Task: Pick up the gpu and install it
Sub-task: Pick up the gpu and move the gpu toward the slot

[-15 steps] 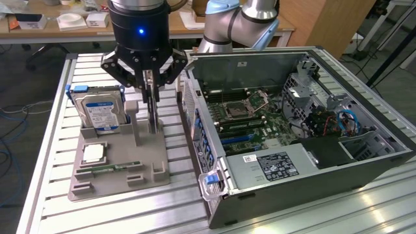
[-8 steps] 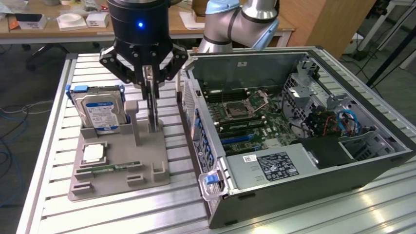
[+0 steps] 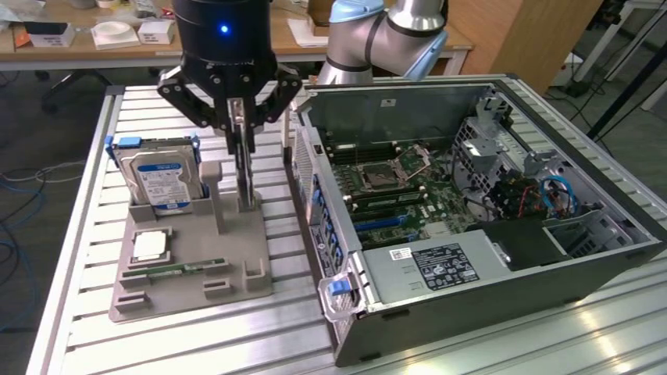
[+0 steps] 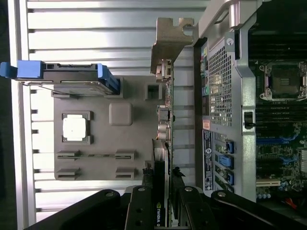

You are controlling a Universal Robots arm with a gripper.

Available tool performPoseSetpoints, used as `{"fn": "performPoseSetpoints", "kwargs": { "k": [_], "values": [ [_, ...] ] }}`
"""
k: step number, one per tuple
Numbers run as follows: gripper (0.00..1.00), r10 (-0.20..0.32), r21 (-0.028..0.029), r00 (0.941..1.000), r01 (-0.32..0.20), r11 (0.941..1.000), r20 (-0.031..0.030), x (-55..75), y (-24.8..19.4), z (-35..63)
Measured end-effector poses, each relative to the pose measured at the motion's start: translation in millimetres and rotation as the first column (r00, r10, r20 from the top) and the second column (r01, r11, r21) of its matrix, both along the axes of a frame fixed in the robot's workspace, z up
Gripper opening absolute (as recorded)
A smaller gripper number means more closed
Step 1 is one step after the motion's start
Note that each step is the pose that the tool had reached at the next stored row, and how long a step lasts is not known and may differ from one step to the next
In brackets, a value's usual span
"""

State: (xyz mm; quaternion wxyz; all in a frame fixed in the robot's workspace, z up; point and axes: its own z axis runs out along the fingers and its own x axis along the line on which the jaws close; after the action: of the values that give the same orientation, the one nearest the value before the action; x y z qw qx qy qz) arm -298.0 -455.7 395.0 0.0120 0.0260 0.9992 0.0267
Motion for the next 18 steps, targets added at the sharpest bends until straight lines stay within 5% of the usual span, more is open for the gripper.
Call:
{"fn": "performPoseSetpoints", "kwargs": {
  "k": [18],
  "values": [
    [0.26,0.000,-0.0001,1.0000,0.000,1.0000,-0.0001,0.0,0.0,16.8]
  ]
}}
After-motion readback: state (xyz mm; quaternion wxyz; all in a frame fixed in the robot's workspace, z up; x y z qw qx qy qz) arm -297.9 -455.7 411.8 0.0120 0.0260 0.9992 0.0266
